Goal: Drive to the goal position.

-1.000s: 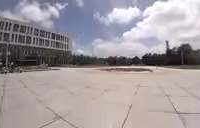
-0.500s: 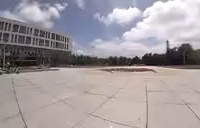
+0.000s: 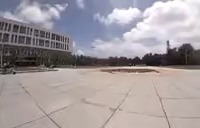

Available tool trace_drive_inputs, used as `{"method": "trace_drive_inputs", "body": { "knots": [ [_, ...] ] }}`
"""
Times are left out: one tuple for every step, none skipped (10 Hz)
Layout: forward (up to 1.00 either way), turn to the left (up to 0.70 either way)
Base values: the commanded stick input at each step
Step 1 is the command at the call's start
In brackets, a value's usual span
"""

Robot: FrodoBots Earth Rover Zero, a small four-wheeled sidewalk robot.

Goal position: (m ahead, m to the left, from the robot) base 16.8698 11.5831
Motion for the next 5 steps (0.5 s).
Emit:
{"method": "trace_drive_inputs", "body": {
  "knots": [
    [0.15,0.00],
    [0.00,0.00],
    [0.00,0.00],
    [0.00,0.00],
    [0.00,0.00]
  ]
}}
